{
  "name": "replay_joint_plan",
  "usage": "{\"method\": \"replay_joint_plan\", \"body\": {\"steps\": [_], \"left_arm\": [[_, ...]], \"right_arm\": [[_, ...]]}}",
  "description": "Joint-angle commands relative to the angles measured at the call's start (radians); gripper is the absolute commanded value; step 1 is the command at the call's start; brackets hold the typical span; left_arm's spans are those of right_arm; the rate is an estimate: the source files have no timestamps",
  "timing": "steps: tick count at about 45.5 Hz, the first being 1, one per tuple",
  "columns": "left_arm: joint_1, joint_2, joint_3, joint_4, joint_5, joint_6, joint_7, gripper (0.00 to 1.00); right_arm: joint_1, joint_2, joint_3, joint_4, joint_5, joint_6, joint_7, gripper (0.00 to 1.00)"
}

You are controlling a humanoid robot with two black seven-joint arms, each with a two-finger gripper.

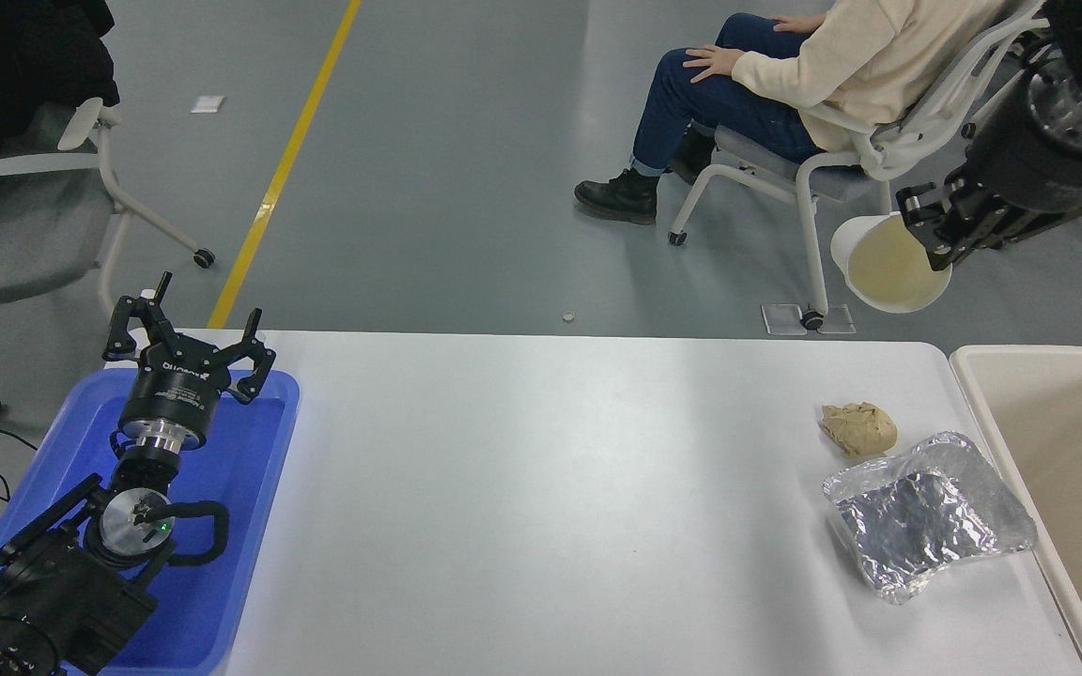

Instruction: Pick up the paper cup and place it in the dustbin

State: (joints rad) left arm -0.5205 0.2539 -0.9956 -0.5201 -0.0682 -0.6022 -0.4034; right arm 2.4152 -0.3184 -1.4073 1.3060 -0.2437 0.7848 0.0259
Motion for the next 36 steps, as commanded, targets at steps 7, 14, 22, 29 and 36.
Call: {"method": "replay_joint_plan", "body": {"steps": [7, 14, 22, 29, 36], "left_arm": [[-0.001, -0.001, 0.000, 0.000, 0.001, 0.004, 0.000, 1.00], [0.000, -0.001, 0.000, 0.000, 0.001, 0.002, 0.000, 1.00], [-0.001, -0.001, 0.000, 0.000, 0.001, 0.002, 0.000, 1.00], [-0.001, -0.001, 0.000, 0.000, -0.001, 0.002, 0.000, 1.00], [-0.001, -0.001, 0.000, 0.000, 0.001, 0.002, 0.000, 1.00]], "right_arm": [[-0.123, -0.215, -0.107, -0.123, -0.074, 0.001, -0.001, 0.00], [-0.255, -0.323, -0.137, -0.229, -0.098, 0.001, -0.001, 0.00], [-0.366, -0.418, -0.139, -0.321, -0.108, 0.001, -0.003, 0.00], [-0.511, -0.488, -0.108, -0.393, -0.106, 0.001, -0.003, 0.00], [-0.700, -0.538, -0.006, -0.418, -0.091, -0.231, -0.003, 0.00]]}}
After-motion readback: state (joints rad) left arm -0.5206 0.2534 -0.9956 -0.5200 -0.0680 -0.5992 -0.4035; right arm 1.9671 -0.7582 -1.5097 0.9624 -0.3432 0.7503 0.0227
